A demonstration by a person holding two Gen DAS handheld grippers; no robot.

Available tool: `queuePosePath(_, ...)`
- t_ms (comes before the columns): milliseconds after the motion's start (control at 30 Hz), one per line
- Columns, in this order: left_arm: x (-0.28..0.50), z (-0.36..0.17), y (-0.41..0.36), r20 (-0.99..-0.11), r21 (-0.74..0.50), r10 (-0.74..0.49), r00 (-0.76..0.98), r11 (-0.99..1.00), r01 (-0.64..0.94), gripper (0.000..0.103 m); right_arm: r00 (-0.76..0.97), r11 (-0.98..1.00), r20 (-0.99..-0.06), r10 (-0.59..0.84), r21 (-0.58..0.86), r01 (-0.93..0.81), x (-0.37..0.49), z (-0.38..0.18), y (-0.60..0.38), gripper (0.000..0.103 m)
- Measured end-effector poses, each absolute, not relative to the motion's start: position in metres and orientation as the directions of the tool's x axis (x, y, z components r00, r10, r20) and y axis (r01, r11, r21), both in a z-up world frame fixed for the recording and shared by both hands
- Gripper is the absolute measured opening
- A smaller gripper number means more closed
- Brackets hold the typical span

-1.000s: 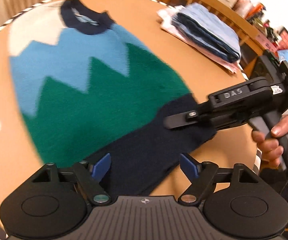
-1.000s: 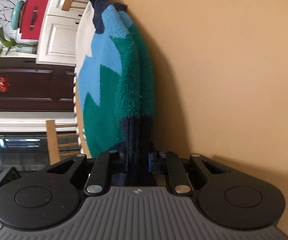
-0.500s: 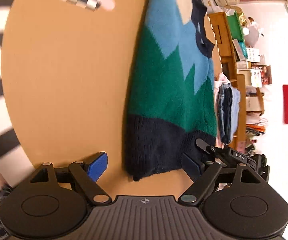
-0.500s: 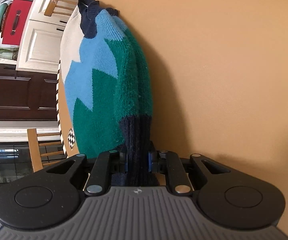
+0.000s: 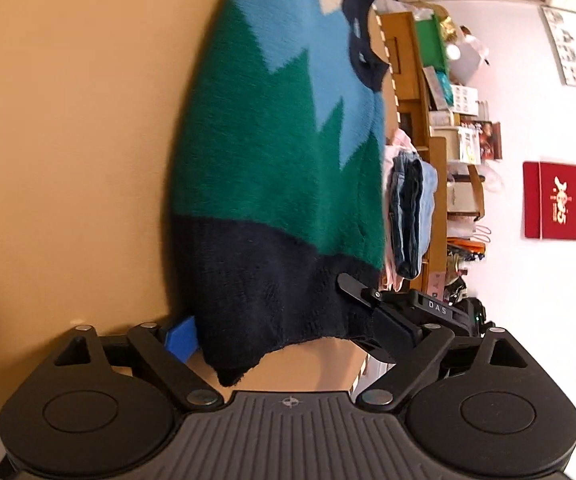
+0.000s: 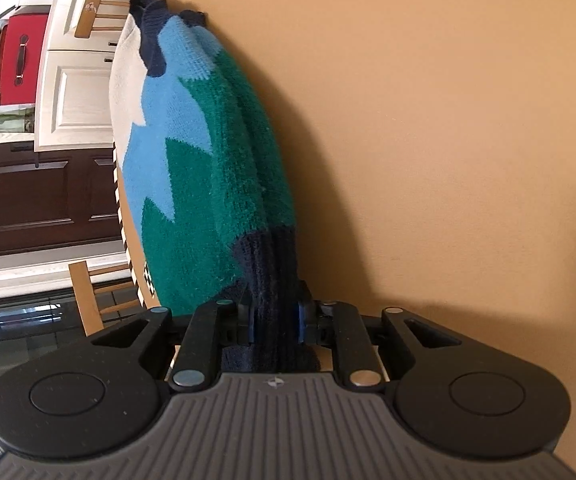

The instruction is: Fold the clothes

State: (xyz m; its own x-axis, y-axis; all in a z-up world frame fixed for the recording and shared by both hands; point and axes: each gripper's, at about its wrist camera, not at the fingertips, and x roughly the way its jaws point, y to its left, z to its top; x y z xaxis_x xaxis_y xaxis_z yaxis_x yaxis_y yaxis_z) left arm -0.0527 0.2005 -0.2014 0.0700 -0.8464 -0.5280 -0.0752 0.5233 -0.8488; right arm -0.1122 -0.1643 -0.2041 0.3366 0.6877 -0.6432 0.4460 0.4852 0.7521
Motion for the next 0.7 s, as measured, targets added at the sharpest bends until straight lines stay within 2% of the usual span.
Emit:
queuePosePath(33,-0.053,-0.2,0.198,-0.552,-0.834,-0.831,0.068,0.547,-0.072,0.073,0.337,0.48,-0.639,0.691,0.755,0.447,-0.113,-0.205,-0.165,0.018)
queuePosePath(67,-0.054,-0.201,0.198,-0.584,-0.811,-0.809,0.059,0.58,-0.072,0.042,0.337,0.476,-0.637,0.694,0.756,0.448,-0.113,-0.205,-0.166,0.018)
queuePosePath(100,-0.054,-0.201,0.198,-0.619,-0.785,-0.784,0.049,0.615,-0.074,0.026,0.338,0.471,-0.631,0.698,0.761,0.447,-0.113,-0.204,-0.167,0.018)
queuePosePath(167,-0.055,-0.206,0.203,-0.622,-0.781,-0.782,0.037,0.615,-0.111,0.024,0.342,0.459,-0.614,0.711,0.774,0.436,-0.114,-0.2,-0.168,0.018)
queuePosePath(267,-0.056,-0.202,0.205,-0.633,-0.772,-0.773,0.037,0.627,-0.106,0.024,0.359,0.417,-0.58,0.731,0.797,0.437,-0.118,-0.194,-0.166,0.025)
queuePosePath(300,-0.055,-0.2,0.204,-0.631,-0.774,-0.775,0.04,0.624,-0.109,0.024,0.354,0.422,-0.577,0.736,0.8,0.428,-0.118,-0.192,-0.165,0.036)
queuePosePath(333,-0.055,-0.2,0.204,-0.626,-0.777,-0.779,0.043,0.618,-0.119,0.024,0.349,0.428,-0.577,0.739,0.801,0.417,-0.119,-0.19,-0.163,0.042)
queuePosePath(367,-0.056,-0.198,0.204,-0.624,-0.779,-0.78,0.045,0.615,-0.123,0.024,0.346,0.449,-0.588,0.731,0.797,0.404,-0.119,-0.188,-0.161,0.042)
queuePosePath(400,-0.056,-0.197,0.204,-0.623,-0.779,-0.781,0.047,0.615,-0.124,0.024,0.345,0.472,-0.602,0.72,0.789,0.392,-0.119,-0.186,-0.16,0.036)
queuePosePath(433,-0.056,-0.195,0.203,-0.623,-0.779,-0.781,0.049,0.614,-0.125,0.024,0.346,0.497,-0.618,0.706,0.78,0.38,-0.118,-0.184,-0.16,0.022)
queuePosePath(467,-0.057,-0.193,0.203,-0.624,-0.778,-0.78,0.051,0.615,-0.124,0.024,0.346,0.52,-0.633,0.693,0.771,0.368,-0.118,-0.181,-0.16,0.019)
queuePosePath(700,-0.062,-0.172,0.21,-0.624,-0.78,-0.779,0.064,0.616,-0.11,0.023,0.363,0.534,-0.61,0.704,0.792,0.296,-0.126,-0.165,-0.158,0.016)
